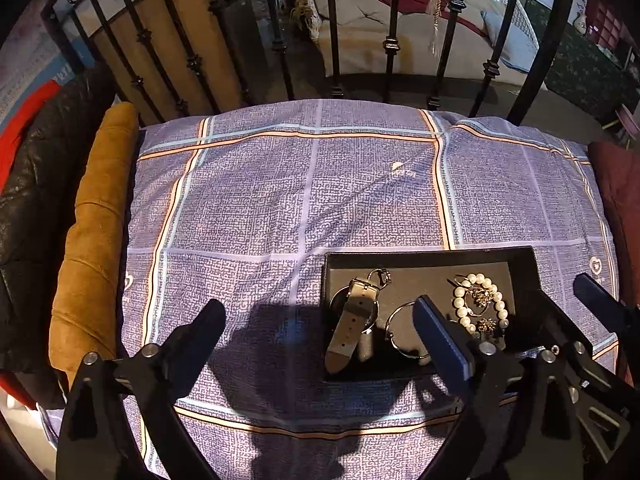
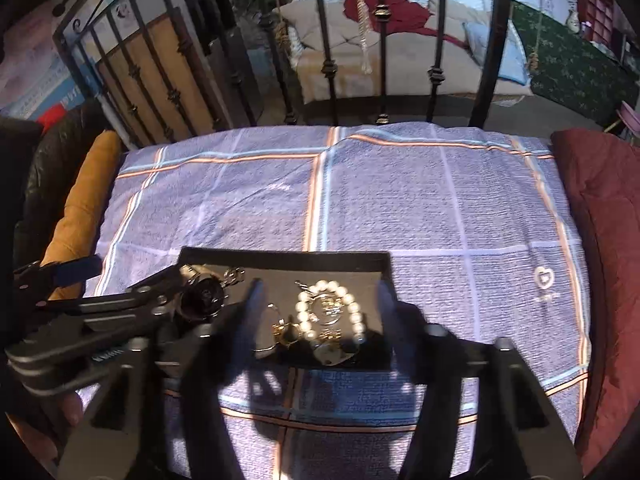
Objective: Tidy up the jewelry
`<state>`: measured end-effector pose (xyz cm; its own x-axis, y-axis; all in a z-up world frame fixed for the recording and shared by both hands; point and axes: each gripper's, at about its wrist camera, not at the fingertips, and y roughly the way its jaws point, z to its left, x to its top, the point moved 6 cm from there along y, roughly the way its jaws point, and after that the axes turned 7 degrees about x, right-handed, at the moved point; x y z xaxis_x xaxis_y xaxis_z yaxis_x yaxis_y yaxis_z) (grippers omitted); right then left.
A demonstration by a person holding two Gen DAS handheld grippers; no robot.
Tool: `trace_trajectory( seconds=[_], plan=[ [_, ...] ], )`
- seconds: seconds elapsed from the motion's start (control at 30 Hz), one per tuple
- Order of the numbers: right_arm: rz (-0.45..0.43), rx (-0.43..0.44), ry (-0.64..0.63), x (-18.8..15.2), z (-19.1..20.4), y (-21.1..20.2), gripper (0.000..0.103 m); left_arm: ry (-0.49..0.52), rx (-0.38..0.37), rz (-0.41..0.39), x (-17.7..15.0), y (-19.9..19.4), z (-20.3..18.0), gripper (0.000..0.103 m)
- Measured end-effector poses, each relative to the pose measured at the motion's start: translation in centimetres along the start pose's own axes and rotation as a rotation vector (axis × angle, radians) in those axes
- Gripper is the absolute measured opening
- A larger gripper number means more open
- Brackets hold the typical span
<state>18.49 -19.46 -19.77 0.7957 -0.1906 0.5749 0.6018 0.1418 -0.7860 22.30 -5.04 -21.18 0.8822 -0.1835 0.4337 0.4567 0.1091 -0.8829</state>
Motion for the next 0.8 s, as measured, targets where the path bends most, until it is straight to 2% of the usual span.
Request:
trace_trajectory(
  seconds=[0.13,0.33,0.4,0.8],
  plan=[
    [-0.006,0.007,-0.004,0.0,-0.2,-1.0,0.065,-0.01,-0.006,0.004,-0.4,-0.6,1.0,0.096],
    [0.026,-0.059,-0.04,-0.9,0.1,-2.7,0.065,-0.017,-0.021,0.04,-1.8,-1.6,1.6,0.096],
    [0.038,-0.055,-0.029,-1.2,0.2,-3.0,0.065,-0.013,-0.018,0.05,-2.4,-1.9,1.8,0.096],
    [0.082,-0.06,0.045,-1.7,0.5,-3.0,0.065,-0.012,-0.01,0.026,-3.3,-3.8,2.2,0.096]
  ],
)
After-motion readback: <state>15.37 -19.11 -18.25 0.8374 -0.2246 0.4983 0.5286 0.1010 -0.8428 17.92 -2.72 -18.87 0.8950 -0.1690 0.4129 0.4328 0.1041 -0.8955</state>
